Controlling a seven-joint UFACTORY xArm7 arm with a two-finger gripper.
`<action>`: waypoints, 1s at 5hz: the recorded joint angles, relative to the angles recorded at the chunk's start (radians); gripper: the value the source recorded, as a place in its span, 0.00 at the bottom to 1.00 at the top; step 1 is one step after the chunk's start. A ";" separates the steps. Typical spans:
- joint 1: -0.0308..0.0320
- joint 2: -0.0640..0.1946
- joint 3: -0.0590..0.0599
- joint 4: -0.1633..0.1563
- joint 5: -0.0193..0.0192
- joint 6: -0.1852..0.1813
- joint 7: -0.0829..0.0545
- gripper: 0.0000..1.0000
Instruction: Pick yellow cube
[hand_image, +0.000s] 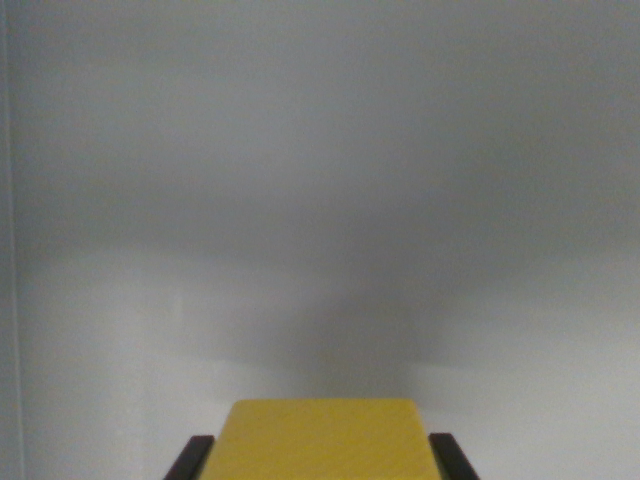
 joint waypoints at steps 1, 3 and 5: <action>-0.0011 -0.014 0.001 0.021 0.0027 0.034 0.000 1.00; -0.0023 -0.029 0.001 0.043 0.0058 0.072 -0.001 1.00; -0.0036 -0.046 0.002 0.068 0.0091 0.113 -0.001 1.00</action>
